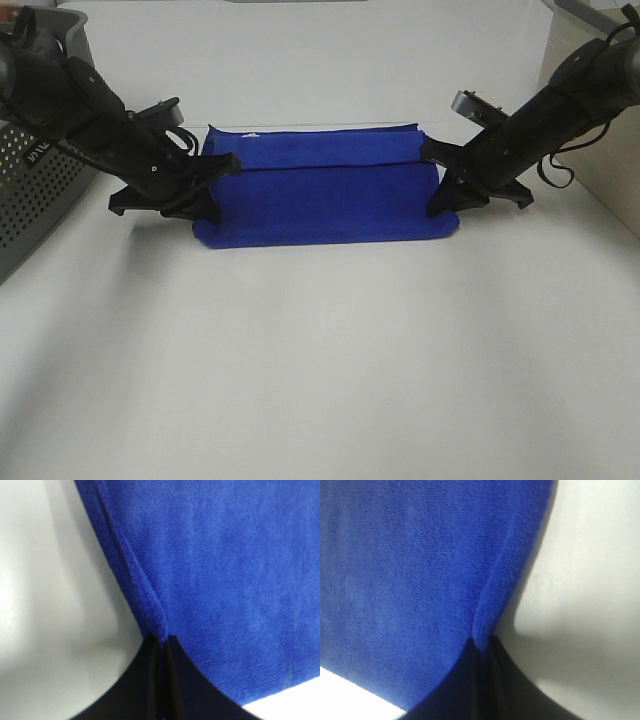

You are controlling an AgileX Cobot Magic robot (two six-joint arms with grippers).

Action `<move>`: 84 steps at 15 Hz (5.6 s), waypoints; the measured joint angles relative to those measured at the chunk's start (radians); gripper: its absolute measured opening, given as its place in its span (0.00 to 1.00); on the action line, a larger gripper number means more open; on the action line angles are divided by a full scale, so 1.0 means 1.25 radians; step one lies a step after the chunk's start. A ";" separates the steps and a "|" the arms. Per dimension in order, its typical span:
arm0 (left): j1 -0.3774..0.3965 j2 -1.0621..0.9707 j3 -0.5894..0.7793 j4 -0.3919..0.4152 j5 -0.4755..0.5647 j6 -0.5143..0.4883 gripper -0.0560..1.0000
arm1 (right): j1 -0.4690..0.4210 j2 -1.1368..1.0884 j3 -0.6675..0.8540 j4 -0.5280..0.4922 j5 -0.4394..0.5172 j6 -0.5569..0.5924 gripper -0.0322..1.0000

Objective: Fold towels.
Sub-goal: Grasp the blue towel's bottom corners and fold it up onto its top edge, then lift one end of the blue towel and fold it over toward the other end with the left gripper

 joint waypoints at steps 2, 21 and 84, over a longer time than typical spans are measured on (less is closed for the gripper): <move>0.000 -0.009 0.002 0.034 0.050 0.002 0.06 | 0.000 -0.018 0.020 -0.007 0.016 0.003 0.03; 0.006 -0.221 0.133 0.034 0.001 -0.014 0.06 | 0.001 -0.193 0.131 0.016 -0.019 -0.021 0.03; -0.088 0.046 -0.414 0.106 0.322 -0.227 0.12 | 0.000 -0.043 -0.131 -0.207 0.139 0.166 0.80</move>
